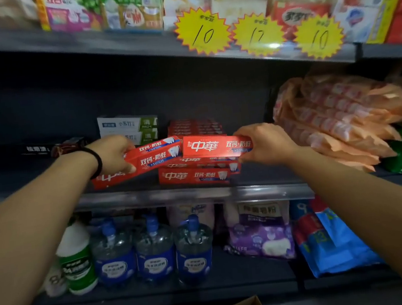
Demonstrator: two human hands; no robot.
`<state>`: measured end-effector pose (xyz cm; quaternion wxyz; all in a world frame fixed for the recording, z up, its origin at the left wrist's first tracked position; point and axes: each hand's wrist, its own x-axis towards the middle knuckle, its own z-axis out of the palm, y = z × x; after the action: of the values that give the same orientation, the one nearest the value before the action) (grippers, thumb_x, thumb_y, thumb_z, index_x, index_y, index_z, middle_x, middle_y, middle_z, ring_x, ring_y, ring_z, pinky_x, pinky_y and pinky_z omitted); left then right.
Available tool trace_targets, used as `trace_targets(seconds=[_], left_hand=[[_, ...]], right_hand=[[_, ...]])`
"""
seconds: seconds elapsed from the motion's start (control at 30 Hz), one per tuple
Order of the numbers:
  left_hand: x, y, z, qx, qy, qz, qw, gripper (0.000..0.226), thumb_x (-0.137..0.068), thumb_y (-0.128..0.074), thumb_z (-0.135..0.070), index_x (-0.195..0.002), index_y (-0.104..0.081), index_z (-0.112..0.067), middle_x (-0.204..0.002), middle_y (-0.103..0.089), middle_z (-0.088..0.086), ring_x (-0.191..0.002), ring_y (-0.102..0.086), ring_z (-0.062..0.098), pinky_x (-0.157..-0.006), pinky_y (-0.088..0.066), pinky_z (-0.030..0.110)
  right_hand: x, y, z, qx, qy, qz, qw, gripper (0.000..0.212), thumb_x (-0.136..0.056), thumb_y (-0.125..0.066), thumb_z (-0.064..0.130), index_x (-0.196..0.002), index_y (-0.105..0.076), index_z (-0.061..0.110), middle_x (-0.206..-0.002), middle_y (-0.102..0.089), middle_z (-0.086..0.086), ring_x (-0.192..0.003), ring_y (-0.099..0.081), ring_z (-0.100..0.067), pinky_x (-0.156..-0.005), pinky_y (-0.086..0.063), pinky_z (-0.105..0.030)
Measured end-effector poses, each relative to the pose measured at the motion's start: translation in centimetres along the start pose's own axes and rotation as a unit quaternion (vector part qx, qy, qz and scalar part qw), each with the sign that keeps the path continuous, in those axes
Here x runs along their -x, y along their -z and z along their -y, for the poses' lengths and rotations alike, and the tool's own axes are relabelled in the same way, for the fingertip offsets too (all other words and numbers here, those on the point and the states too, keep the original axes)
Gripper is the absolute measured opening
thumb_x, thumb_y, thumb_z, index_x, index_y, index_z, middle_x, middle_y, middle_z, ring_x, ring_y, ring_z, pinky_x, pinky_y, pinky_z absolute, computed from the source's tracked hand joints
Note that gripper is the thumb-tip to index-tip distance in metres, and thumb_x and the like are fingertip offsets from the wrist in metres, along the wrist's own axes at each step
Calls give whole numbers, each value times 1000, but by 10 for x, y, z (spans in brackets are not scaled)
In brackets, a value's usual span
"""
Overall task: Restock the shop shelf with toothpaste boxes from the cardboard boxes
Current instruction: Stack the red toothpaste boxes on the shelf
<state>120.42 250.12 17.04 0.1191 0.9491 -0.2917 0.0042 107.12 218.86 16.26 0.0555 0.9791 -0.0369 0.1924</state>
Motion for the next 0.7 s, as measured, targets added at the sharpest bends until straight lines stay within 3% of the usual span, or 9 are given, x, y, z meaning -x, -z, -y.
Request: trace_targets(seconds=[0.3,0.7], left_hand=[[-50,-1,38,-29,34,-7,999,35,-80,-74,-23,-111,-61,-14,-108,-64,6,-96,-60,23,-80,-46,30],[-90,-14,67,-13,35,0,999,38,-77,-77,-25,-111,-63,-17,-107,-65,3,-97,-61,21,-90,-51,41]], right_hand=[[-68,-49,1,21,-12,9,1000,61,-74,-75,47,-127,-53,28,-123,-62,3,-109,-59,-21,-87,-47,-35],[-123,-84,9,26,7,31,999,60,-76,-74,48,-127,-52,27,-123,-63,2,-110,-59,-20,-94,-48,-39]])
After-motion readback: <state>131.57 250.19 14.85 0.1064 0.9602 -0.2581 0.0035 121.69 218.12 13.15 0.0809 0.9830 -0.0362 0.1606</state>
